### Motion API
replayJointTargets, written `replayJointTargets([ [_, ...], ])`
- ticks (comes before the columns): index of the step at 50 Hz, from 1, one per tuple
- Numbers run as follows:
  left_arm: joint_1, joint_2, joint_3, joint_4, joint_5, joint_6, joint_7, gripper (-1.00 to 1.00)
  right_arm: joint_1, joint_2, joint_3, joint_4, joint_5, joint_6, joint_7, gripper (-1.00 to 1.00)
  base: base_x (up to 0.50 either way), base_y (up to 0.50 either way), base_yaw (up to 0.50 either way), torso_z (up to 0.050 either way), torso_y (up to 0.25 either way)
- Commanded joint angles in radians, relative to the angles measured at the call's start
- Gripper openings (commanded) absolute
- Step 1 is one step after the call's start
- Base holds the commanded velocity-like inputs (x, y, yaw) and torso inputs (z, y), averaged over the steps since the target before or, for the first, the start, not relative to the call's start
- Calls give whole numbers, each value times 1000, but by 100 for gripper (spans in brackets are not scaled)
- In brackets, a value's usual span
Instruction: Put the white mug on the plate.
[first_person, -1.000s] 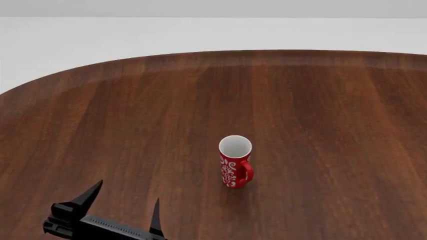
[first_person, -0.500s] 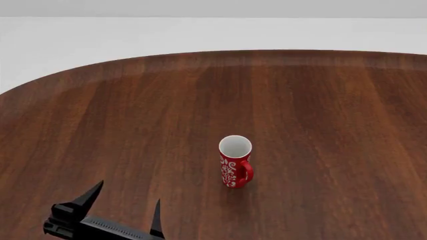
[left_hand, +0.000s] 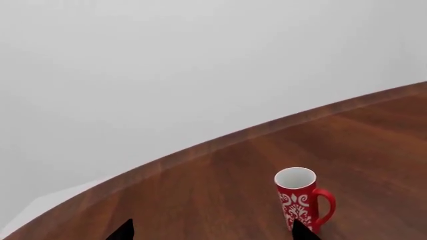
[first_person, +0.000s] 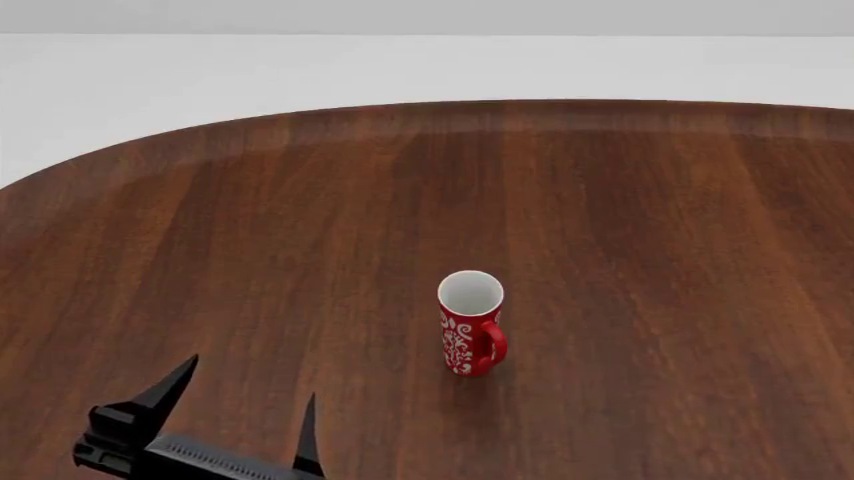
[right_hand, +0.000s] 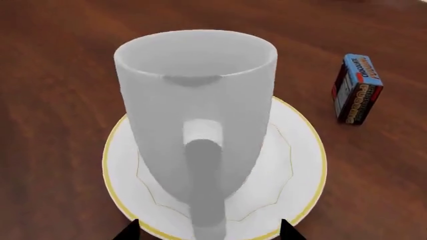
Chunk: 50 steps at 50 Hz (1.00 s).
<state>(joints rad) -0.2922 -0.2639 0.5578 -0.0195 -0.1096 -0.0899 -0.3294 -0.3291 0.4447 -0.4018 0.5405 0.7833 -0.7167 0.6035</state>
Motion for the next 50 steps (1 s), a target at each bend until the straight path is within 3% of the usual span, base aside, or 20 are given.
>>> replayJointTargets([
  [1,10,-9,5,38,-4,-12,-4,100,-24,32,-1,-84,-32,23,60,100,0,0,0,0,0],
  [23,3,-14,-2,18,-21,5,-5,100,-113,144,12,-382,-155,89,268,100,0,0,0,0,0],
  [50,6,-28,-8,30,-35,14,-11,100,-165,243,40,-608,-234,176,401,100,0,0,0,0,0],
])
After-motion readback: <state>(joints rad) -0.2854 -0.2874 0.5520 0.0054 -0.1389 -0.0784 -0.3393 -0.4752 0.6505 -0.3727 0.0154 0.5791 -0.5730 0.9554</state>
